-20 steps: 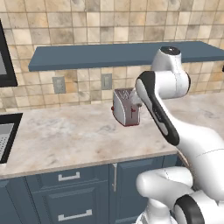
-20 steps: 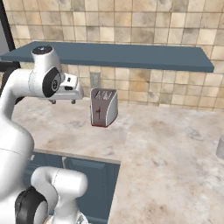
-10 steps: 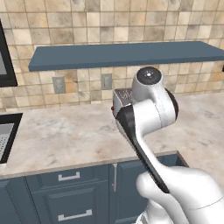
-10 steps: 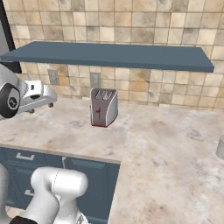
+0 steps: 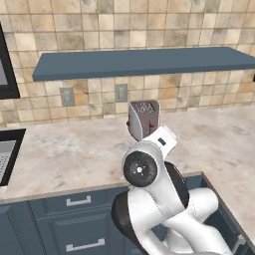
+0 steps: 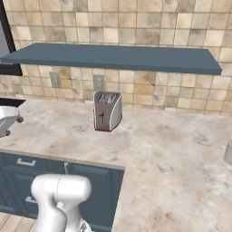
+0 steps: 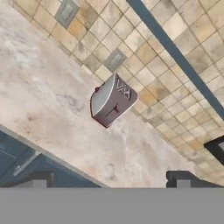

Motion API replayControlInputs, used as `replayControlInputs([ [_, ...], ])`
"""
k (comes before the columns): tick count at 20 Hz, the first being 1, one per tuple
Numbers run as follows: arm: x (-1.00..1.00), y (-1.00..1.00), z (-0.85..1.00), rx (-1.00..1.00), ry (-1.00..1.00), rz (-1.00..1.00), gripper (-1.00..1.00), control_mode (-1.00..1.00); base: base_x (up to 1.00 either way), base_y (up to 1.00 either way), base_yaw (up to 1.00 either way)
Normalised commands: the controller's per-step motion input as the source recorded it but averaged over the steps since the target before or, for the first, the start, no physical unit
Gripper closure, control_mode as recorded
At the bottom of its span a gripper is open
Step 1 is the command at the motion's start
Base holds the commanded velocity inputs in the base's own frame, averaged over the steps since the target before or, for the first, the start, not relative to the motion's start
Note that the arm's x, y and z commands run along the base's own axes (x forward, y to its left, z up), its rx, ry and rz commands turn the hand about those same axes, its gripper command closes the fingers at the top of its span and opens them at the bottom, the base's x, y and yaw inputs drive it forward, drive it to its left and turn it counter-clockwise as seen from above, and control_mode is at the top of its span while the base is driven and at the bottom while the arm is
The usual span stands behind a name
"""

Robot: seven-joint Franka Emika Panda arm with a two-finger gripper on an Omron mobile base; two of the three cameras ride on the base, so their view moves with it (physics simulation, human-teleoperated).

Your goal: Take the tongs from the drawer on the left and place them on the dining counter next to the tray containing the kebab skewer.

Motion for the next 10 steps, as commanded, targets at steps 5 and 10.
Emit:
replayControlInputs([
  [5,-0.68,0.51,-0.33,-0.31,-0.21,0.08,-1.00,-1.00,0.00,0.00,0.00],
  [10,-0.48,0.67,-0.36,-0.36,-0.12,0.08,-1.00,-1.00,0.00,0.00,0.00],
])
